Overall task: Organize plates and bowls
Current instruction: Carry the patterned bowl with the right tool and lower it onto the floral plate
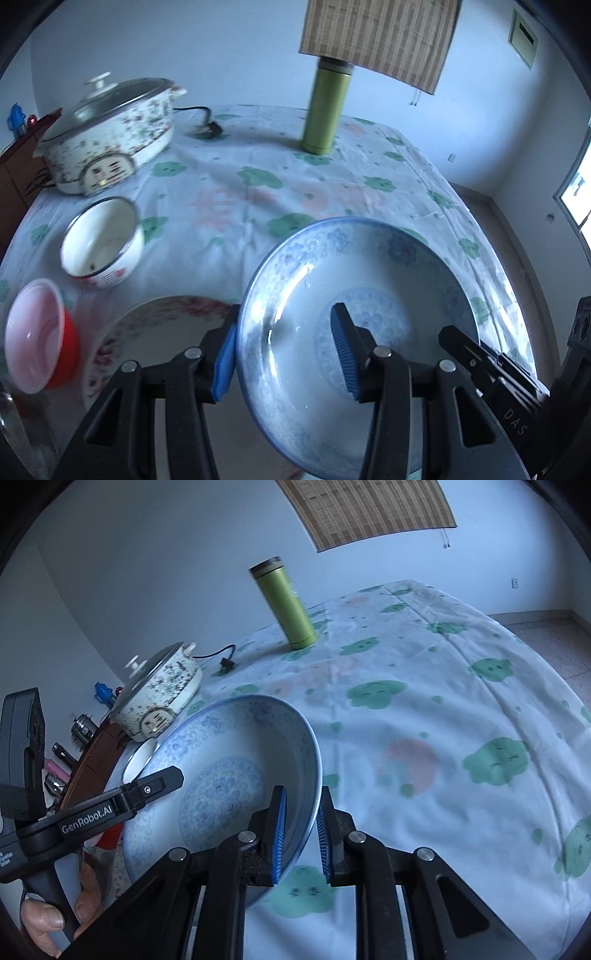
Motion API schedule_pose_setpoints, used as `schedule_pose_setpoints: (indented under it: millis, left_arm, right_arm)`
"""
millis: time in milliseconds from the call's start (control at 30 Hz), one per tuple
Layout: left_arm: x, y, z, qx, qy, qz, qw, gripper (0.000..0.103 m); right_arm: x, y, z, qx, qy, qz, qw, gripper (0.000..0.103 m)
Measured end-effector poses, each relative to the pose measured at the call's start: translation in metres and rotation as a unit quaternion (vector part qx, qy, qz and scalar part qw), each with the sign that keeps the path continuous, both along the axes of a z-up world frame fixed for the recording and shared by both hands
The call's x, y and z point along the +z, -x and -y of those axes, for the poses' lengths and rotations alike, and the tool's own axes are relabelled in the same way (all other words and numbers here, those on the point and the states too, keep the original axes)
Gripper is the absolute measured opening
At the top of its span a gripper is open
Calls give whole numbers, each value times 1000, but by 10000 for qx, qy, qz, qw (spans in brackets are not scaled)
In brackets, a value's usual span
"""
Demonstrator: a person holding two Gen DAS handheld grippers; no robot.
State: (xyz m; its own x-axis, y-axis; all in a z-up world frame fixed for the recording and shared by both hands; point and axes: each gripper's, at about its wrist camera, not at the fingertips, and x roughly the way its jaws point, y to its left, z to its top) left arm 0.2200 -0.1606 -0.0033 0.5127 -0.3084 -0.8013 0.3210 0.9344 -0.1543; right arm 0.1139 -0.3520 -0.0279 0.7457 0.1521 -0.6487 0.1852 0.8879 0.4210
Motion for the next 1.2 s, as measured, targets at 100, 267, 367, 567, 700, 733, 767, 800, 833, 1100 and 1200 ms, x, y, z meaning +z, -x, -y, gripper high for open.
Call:
schedule_pose_setpoints:
  millis: [100,267,367,567,700,733,767,800,833,1100,1200]
  left_arm:
    - [-2,-1,-18,125,-31,-13,9999,46]
    - [-6,-3,-48,332,-13,-20,9994,46]
    - [-7,-2,-60,390,-13,-24,9992,46]
    - [-14,-2,-81,533,55,-106,9985,46]
    - [-17,-1,-89,573,71,-126,9983,46]
    - [-18,0,-92,587,98,-137,9981,46]
    - [-18,0,-94,598,105,-148,9980,46]
    - [-18,0,-96,614,115,-153,9979,46]
    - [-19,1,-99,633,122,-153,9978,46]
    - [-23,0,-116,796,52,-147,9967,46]
    - [-26,2,-117,776,28,-183,9968,46]
  right_arm:
    - [1,-4,-17,106,-23,15,9999,18]
    - [1,-11,-45,279,-19,39,9996,18]
    - [-1,-14,-57,342,-32,50,9994,18]
    - [4,-15,-80,439,140,126,9989,18]
    - [4,-15,-91,485,223,138,9985,18]
    - [5,-16,-92,488,225,137,9985,18]
    - [5,-16,-93,493,235,136,9984,18]
    - [4,-16,-95,507,259,135,9983,18]
    - [4,-16,-98,524,282,131,9981,18]
    - [-9,-20,-115,673,211,-40,9975,18]
    - [-11,-19,-120,662,287,-62,9974,18]
